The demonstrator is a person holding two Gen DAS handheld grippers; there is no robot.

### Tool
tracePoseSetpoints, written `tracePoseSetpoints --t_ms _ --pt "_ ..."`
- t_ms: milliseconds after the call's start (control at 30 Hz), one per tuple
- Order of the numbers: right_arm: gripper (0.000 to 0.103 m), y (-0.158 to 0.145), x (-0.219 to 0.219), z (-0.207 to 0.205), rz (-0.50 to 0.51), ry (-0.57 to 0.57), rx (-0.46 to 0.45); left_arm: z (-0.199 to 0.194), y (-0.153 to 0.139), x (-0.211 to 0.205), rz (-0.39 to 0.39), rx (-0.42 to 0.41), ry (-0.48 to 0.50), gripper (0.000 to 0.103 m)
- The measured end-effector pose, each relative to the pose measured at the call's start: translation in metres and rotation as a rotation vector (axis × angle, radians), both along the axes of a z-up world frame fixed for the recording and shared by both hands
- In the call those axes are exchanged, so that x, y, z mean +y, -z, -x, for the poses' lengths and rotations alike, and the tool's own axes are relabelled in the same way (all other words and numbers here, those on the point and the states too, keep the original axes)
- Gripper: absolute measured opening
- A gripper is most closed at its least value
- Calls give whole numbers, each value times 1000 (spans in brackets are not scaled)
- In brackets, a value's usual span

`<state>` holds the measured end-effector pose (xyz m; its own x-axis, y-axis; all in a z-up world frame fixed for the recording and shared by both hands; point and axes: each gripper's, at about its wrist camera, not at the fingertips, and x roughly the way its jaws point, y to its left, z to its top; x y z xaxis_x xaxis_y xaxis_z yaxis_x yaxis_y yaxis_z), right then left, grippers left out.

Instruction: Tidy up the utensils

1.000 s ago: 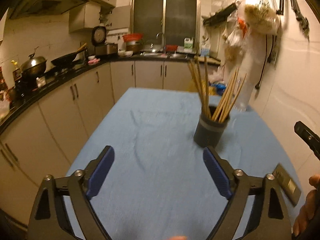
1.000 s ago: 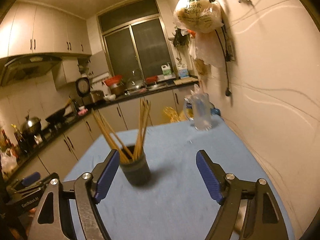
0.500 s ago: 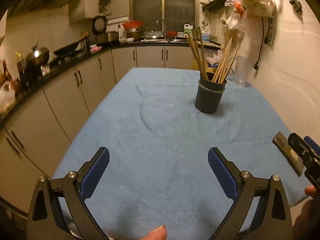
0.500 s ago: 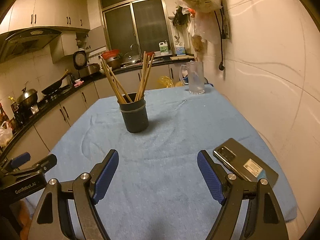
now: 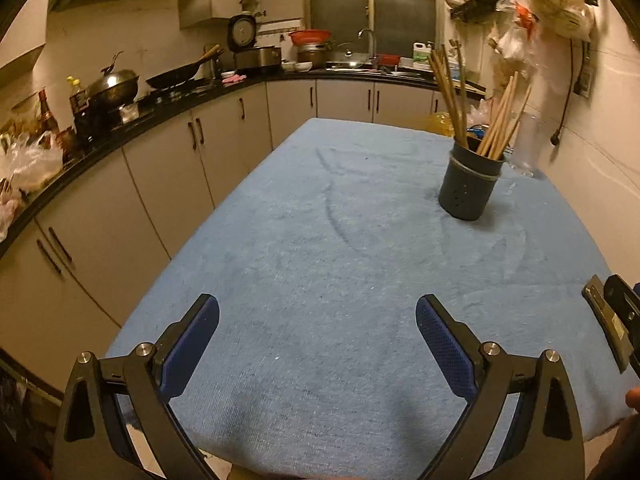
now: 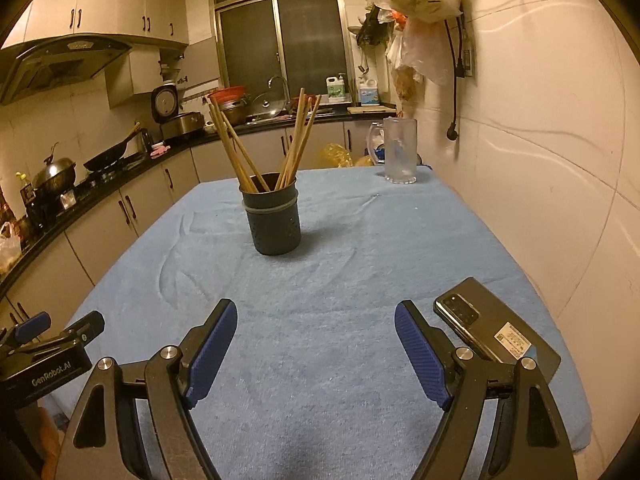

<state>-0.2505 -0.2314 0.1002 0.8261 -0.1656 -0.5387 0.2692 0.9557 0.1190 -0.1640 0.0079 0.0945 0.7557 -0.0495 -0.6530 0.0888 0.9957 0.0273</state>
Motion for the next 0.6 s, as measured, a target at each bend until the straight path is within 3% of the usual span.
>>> tracePoseSetpoints --t_ms 600 --pt "85 2 12 -5 26 -37 27 3 4 -4 -37 -3 17 98"
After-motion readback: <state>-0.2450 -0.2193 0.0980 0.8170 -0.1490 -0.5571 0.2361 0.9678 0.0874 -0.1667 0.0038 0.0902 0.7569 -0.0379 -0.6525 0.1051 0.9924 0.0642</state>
